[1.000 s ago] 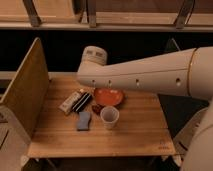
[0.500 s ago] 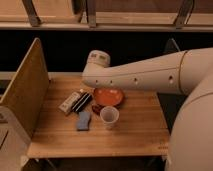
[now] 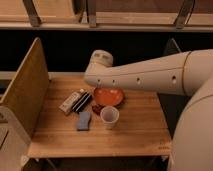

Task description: Place the eraser in the ceramic cup

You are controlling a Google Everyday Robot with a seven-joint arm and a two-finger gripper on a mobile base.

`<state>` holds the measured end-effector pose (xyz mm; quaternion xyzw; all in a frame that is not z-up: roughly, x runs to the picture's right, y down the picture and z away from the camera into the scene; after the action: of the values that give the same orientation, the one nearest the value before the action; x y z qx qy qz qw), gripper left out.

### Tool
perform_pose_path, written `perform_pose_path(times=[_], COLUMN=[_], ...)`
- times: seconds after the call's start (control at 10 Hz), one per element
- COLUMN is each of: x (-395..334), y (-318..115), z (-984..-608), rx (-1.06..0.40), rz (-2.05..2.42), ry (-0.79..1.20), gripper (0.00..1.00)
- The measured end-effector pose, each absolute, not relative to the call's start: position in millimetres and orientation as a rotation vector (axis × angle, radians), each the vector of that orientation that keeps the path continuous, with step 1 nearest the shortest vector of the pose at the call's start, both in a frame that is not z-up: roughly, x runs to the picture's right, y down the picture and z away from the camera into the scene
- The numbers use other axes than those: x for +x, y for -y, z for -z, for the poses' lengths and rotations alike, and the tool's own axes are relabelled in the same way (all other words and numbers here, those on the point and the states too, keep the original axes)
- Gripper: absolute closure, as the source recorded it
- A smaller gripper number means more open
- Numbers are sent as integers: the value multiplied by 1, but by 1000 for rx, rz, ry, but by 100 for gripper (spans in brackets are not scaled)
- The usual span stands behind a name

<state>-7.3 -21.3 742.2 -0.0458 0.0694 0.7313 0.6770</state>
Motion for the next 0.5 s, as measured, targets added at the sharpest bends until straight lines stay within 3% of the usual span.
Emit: perform_pose_path(times=[0.5], x=[-41], y=[-5], z=[-769], rx=[-277], rz=[-1598], ry=[-204], gripper=[30])
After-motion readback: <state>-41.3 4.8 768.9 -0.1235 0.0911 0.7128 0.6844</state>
